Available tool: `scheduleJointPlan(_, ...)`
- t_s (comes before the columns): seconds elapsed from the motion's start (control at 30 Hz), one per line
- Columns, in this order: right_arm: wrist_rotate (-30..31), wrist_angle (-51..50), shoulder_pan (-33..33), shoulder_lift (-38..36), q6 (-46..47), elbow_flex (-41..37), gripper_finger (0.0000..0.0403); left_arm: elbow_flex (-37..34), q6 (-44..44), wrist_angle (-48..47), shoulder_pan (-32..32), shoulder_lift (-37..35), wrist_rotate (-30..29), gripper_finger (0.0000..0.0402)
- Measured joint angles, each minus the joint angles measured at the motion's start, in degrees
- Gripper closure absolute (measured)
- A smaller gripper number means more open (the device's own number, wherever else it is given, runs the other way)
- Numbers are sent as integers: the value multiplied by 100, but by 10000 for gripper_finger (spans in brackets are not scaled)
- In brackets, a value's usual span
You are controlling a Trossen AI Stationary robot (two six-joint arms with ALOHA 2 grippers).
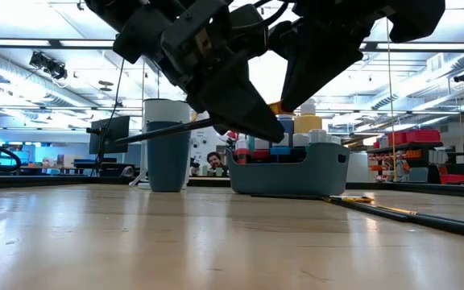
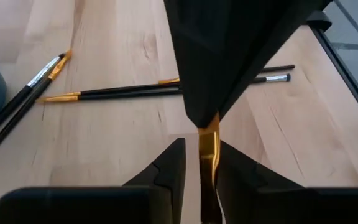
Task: Pick & Place Paint Supplies
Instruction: Put the gold paint brush into the blue cup
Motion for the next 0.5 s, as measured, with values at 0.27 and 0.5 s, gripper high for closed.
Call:
scheduleJointPlan(0.27, -365, -31, -20, 0, 472, 0, 399, -2, -5, -214, -28, 0, 153, 356)
scheduleJointPlan(0.5, -232, -11, -15, 0, 503, -2, 379, -4, -16, -231, -44, 0, 111, 378)
